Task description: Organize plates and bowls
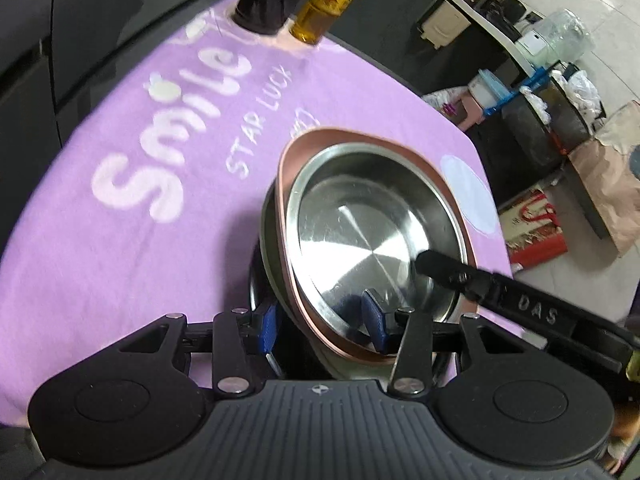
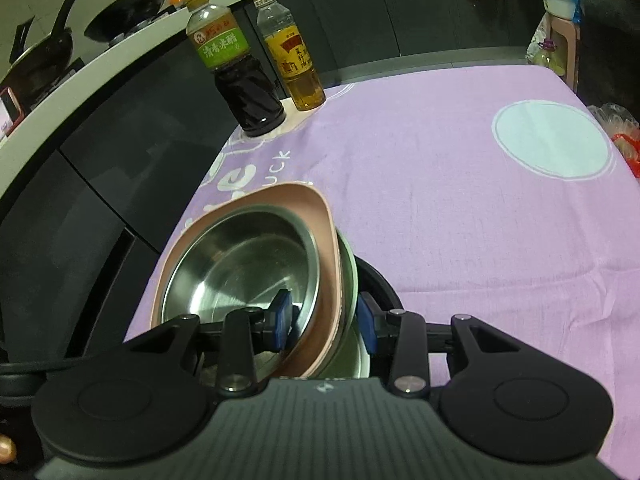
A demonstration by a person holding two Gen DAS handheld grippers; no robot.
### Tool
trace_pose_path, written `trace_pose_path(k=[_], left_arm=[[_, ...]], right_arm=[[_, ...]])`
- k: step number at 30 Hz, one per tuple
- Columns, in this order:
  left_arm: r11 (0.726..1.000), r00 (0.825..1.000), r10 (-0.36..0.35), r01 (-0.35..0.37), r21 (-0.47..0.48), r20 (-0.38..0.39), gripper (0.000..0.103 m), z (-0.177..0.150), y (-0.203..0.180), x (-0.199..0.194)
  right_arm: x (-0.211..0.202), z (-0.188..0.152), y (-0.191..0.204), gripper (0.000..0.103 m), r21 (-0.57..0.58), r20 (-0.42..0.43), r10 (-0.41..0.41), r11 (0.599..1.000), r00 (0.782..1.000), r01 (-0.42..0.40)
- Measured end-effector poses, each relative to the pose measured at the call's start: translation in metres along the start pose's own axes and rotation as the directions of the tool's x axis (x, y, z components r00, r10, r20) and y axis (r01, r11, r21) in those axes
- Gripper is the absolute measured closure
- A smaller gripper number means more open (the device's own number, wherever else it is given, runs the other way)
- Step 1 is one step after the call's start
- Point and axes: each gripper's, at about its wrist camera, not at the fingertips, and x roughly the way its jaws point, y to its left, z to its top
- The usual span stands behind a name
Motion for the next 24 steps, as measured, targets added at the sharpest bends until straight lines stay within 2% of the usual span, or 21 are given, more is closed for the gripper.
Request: trace_pose_path(k=[4,8,13,14,16,20,24], left_arm=[[1.0,0.999,-0.02,0.021,0.017,-0.048,0.062,-0.012,-0.009,0.002],[0.999,0.998,-0.006,0.009,0.041,-0.055,0.062,-0.018,-0.018,0.002],[0.999,0.997,-0.033,0.032,-0.011,-0.074,0.06,-0.014,-0.009,0.0],[0.999,0.997,-0.041,0.039,-0.025,-0.068,0.062,-0.012,-0.006,-0.003],[1.0,0.998,-0.029,0.029,-0.007,-0.061,0.062,-0.011,-0.006,-0.01],[1.0,0.999,-0.015,0.016,0.018,-0.038,0.062,-0.01,-0.007,-0.023],[0.999,1.0,-0.008,0.008,0.035,0.027,0.062,-0.009,-0.002,-0.037]], right_arm=[[-0.01,-0.003,0.001,0.075,-0.041,0.026,-0.013,0.999,1.0,0.014],[-0.015,-0.005,-0.003,0.075,-0.049,0.033,-0.027,0.998,0.999,0.029],[-0.014,-0.004,-0.007,0.075,-0.033,0.029,-0.032,0.999,0.999,0.033],[-0.014,-0.004,-0.007,0.075,-0.028,0.036,-0.035,0.999,0.999,0.036],[-0.017,-0.003,-0.008,0.069,-0.023,0.079,-0.014,1.0,0.997,0.016],[-0.024,-0.001,-0.006,0.065,-0.055,0.14,-0.03,0.998,0.99,0.038],[-0.023,-0.002,-0.013,0.064,-0.053,0.138,-0.021,0.998,0.99,0.028]])
